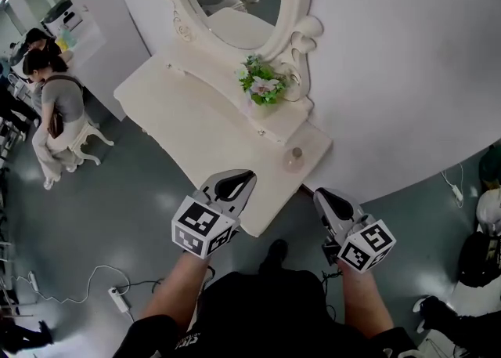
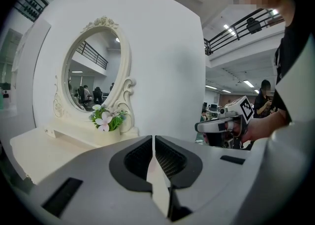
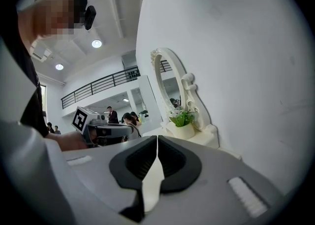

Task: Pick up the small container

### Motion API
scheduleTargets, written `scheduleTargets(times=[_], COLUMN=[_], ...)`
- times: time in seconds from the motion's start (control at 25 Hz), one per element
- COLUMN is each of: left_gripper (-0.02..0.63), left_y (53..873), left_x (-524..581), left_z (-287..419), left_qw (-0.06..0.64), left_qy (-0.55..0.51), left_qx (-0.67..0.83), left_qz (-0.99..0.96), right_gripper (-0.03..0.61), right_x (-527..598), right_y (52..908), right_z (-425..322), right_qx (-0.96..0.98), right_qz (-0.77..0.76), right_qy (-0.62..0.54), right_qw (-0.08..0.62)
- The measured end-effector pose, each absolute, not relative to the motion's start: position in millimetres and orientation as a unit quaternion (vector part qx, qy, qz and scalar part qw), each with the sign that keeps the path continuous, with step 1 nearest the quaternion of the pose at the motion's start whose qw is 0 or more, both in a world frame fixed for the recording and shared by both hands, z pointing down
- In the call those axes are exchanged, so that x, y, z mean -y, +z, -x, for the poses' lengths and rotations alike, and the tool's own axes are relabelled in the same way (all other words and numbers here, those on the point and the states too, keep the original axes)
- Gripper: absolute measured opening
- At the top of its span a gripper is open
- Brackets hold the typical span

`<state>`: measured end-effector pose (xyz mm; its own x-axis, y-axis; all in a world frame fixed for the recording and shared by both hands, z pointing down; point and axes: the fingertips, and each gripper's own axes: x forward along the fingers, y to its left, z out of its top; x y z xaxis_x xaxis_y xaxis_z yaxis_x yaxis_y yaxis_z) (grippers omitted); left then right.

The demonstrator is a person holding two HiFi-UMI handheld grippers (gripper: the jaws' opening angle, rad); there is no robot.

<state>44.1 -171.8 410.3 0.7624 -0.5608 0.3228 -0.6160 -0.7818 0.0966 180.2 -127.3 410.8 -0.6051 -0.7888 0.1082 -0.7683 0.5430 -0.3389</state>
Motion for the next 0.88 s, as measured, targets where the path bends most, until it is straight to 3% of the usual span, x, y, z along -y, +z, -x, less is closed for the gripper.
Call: scheduleTargets(times=[0.88], left_gripper=[0.006], left_y=[445.3], left_x=[232.2], left_z=[-56.0], left_qw=[0.128], left_qy=[0.134], left_qx=[0.332], left_qz=[-0.925], right_gripper=[0.097], right_x=[216.4], right_y=[475.7], right_z=[-186.7], right_qx=[-0.882], right_qz=[0.432], right_qy=[-0.179], right_qw=[-0.052])
